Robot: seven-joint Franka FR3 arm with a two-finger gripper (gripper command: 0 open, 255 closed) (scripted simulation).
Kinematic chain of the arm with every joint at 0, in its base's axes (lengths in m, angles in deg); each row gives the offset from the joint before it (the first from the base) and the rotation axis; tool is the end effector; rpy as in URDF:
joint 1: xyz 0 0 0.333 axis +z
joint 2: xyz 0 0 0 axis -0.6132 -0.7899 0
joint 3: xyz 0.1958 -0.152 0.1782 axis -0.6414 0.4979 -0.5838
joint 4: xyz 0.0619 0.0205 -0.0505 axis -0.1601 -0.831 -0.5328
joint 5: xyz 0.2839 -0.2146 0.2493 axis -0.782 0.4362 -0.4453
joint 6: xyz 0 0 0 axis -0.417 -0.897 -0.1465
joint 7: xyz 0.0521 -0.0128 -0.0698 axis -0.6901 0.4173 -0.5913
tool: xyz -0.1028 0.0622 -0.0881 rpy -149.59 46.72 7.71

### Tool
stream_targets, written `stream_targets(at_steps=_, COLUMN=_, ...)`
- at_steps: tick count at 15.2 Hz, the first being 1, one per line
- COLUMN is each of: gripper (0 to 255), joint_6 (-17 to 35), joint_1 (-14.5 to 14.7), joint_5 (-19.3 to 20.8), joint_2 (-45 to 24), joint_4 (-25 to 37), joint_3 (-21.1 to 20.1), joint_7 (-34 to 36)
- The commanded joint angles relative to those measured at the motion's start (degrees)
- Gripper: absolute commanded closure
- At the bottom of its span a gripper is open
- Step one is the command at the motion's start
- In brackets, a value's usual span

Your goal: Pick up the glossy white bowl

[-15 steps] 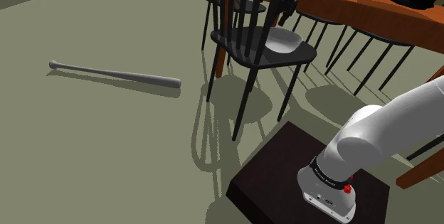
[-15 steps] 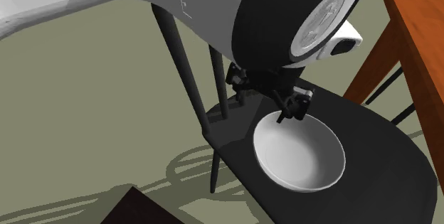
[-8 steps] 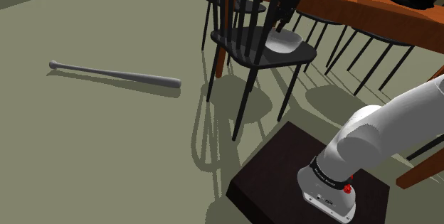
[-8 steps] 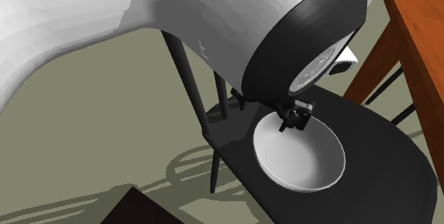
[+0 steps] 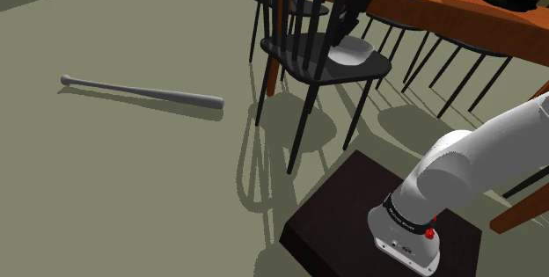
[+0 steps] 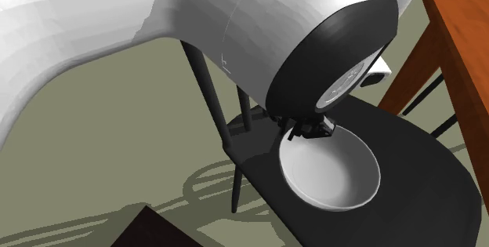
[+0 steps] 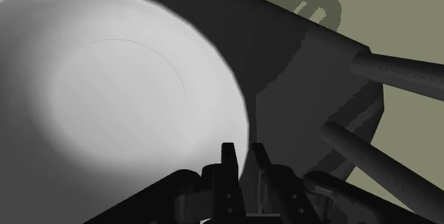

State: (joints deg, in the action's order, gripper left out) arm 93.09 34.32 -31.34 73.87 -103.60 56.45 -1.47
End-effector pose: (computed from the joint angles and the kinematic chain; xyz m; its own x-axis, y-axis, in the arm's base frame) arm 0.4881 -0.1695 0.5442 0.9868 -0.0546 0.1522 -0.0358 -0.9916 -0.1240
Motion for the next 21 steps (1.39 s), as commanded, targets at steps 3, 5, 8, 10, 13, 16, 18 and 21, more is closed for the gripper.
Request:
stream_targets(at_steps=3, gripper=255, joint_6=0.0, joint_1=0.0, joint_5=0.0, joint_2=-0.04, joint_4=0.0, joint_3=0.01, joint_7=0.0)
stream_targets(at_steps=5, gripper=255, joint_6=-0.76, joint_1=0.0, joint_5=0.01, joint_2=-0.03, joint_4=0.75, joint_3=0.0, joint_7=0.07)
stream_targets(at_steps=8, gripper=255, joint_6=-3.05, joint_1=0.08, joint_5=-0.05, joint_2=-0.4, joint_4=3.41, joint_3=-0.02, joint_7=0.3)
stream_targets(at_steps=10, gripper=255, joint_6=-4.58, joint_1=0.13, joint_5=-0.1, joint_2=-0.71, joint_4=5.25, joint_3=-0.02, joint_7=0.44)
stream_targets(at_steps=13, gripper=255, joint_6=-6.89, joint_1=0.22, joint_5=-0.21, joint_2=-1.27, joint_4=8.11, joint_3=0.0, joint_7=0.63)
stream_targets(at_steps=16, gripper=255, joint_6=-9.22, joint_1=0.3, joint_5=-0.35, joint_2=-1.95, joint_4=11.12, joint_3=0.06, joint_7=0.8)
stream_targets(at_steps=18, gripper=255, joint_6=-10.79, joint_1=0.36, joint_5=-0.47, joint_2=-2.47, joint_4=13.2, joint_3=0.11, joint_7=0.9)
stream_targets(at_steps=21, gripper=255, joint_6=-11.71, joint_1=0.39, joint_5=-0.54, joint_2=-2.8, joint_4=14.43, joint_3=0.14, joint_7=0.96)
